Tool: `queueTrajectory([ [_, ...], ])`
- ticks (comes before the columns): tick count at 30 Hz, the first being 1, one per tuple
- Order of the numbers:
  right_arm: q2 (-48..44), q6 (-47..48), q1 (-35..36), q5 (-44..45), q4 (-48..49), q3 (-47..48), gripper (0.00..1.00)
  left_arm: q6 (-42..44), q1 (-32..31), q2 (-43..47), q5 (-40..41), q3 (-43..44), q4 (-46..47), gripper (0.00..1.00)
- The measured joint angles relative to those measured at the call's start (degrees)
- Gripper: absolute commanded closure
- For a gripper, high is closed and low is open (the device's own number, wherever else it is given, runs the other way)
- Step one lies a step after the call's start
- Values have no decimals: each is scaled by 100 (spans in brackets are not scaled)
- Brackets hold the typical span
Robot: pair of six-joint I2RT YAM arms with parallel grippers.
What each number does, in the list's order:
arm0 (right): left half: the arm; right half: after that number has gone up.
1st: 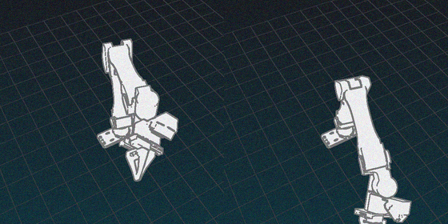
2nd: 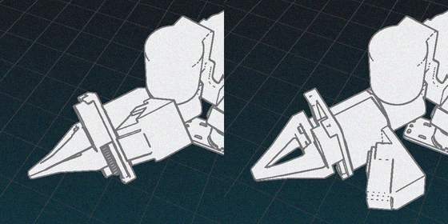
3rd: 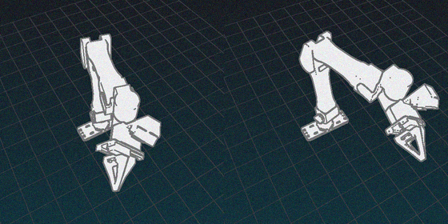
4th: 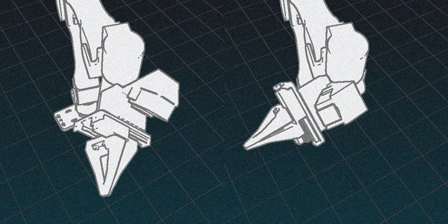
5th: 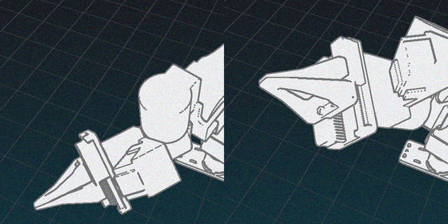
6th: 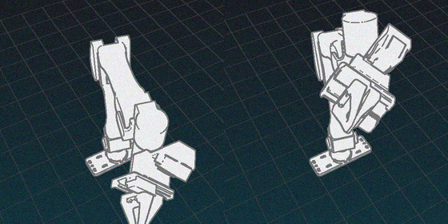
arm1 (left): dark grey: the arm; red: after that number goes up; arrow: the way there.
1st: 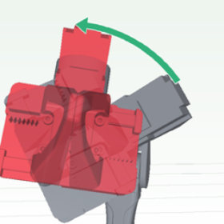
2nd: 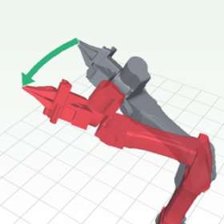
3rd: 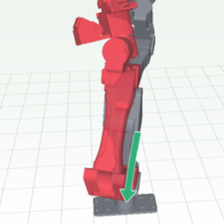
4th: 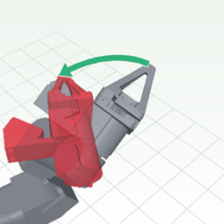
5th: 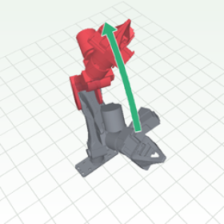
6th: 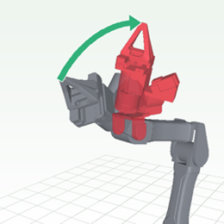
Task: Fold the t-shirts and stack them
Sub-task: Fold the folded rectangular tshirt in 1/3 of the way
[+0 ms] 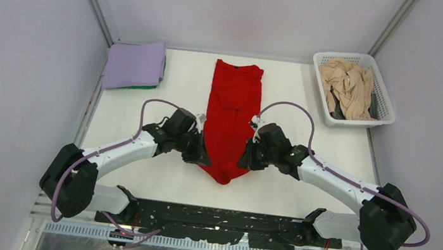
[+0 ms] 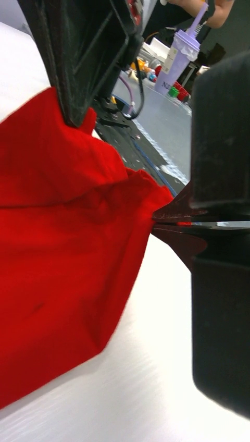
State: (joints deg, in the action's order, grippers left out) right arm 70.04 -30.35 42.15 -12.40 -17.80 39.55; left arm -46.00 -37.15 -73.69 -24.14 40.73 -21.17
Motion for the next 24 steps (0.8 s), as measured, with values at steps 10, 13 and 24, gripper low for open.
queueTrajectory([
  [10,929,184,-656,-4,299,586,95,-28,791,-977,118,925,485,100],
  [13,1169,186,-1110,-221,452,737,95,-28,955,-1255,125,1121,520,100],
  [24,1904,162,-1790,-490,645,1578,95,52,1370,-1829,317,2166,407,100],
])
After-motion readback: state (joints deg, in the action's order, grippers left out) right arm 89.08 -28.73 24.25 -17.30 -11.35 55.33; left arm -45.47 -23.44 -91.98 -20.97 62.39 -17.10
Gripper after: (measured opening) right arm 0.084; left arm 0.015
